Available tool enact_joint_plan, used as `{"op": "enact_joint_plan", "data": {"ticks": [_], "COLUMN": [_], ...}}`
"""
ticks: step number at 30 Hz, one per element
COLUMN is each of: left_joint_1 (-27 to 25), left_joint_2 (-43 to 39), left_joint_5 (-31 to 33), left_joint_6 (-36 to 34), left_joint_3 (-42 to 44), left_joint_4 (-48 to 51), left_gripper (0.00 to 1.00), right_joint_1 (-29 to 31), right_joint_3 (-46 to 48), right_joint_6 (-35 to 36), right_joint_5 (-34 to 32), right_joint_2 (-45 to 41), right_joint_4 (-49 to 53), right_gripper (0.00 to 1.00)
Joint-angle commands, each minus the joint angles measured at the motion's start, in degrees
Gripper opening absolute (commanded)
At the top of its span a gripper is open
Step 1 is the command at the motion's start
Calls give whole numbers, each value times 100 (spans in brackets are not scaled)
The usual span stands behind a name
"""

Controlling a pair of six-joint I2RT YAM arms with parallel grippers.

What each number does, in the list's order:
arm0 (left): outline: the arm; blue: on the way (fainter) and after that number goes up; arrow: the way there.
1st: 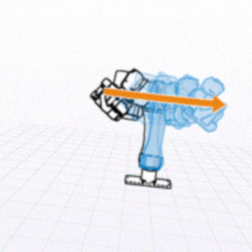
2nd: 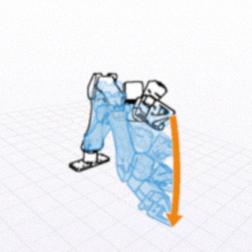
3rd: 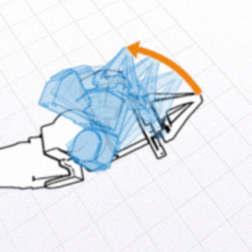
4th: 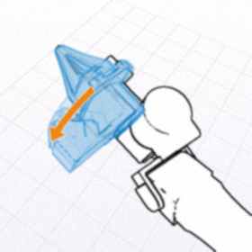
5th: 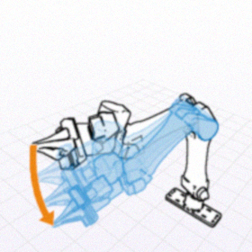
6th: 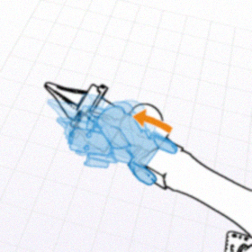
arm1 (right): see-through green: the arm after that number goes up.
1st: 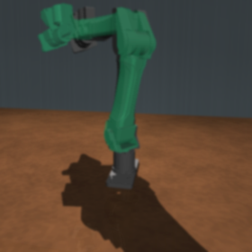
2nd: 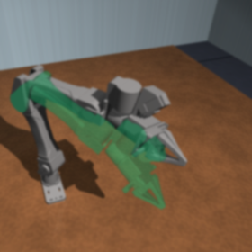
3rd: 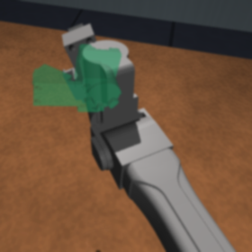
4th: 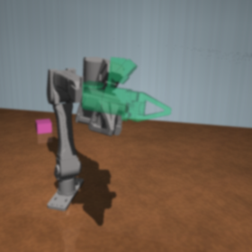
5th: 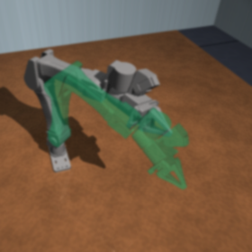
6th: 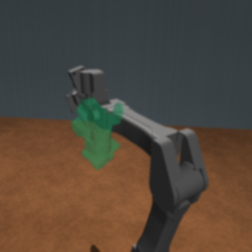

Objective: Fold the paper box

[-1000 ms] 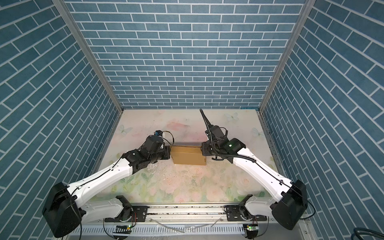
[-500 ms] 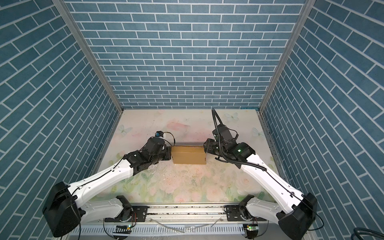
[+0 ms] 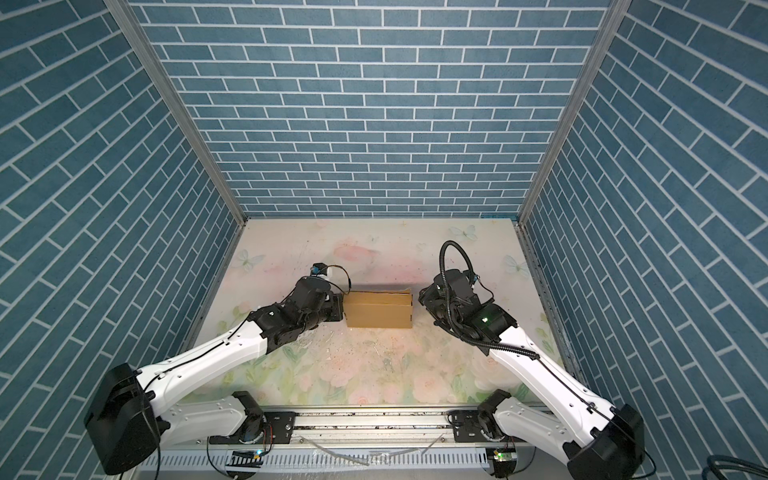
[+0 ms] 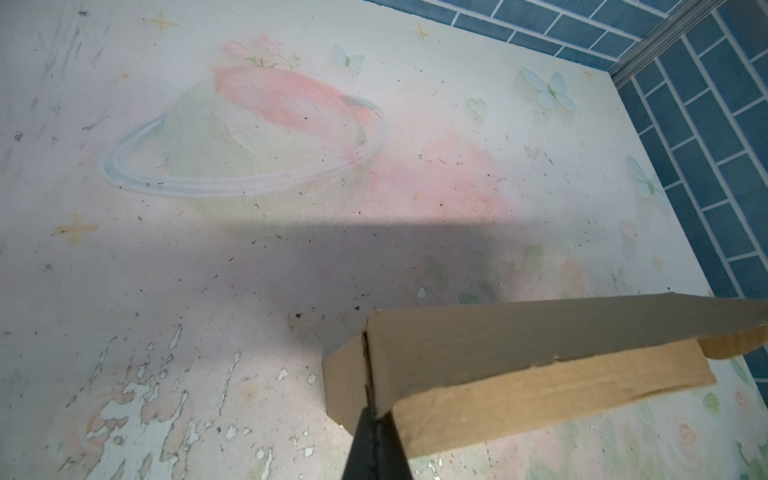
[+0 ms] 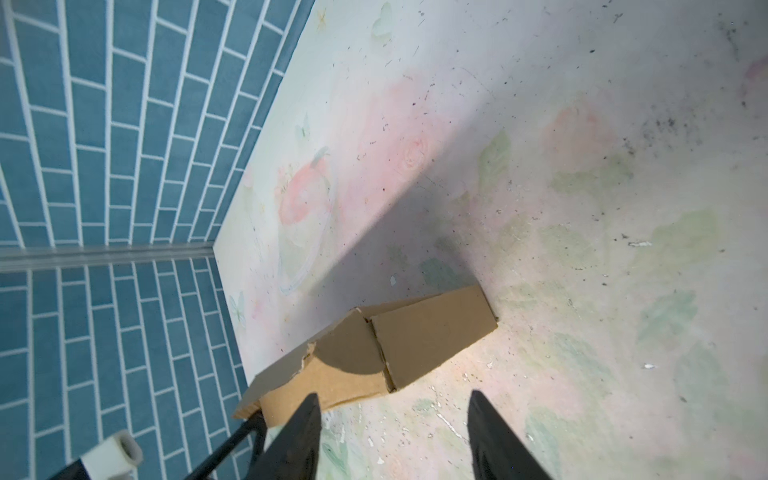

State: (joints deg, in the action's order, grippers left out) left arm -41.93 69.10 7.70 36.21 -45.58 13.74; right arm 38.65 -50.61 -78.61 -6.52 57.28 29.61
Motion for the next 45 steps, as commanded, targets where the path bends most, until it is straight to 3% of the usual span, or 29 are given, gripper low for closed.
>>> {"op": "enact_joint_plan", "data": {"ticks": [1, 5, 8, 20, 45], "left_joint_1": [-34, -43, -60, -89, -122], "left_joint_2": [11, 65, 89, 60, -113], "left_joint_5": [56, 17, 14, 64, 111], "left_joint_6": [-25, -21, -12, 12, 58], "left_joint_3": [124, 113, 111, 180, 388], "left_joint_4": [77, 29, 8, -42, -55], "left_gripper": [0, 0, 0, 0, 0], "right_joint_1": [-11, -15, -16, 41, 323], "right_joint_3": [128, 44, 60, -10, 201], "right_joint_6": [-764, -931, -1160, -1661, -2133], "right_joint_5": [-396, -188, 87, 488, 685], "right_joint_2": [-171, 14, 266, 700, 1057], "right_joint_4": [-150, -295, -539, -1027, -1401], "right_gripper": [65, 89, 99, 96, 87]}}
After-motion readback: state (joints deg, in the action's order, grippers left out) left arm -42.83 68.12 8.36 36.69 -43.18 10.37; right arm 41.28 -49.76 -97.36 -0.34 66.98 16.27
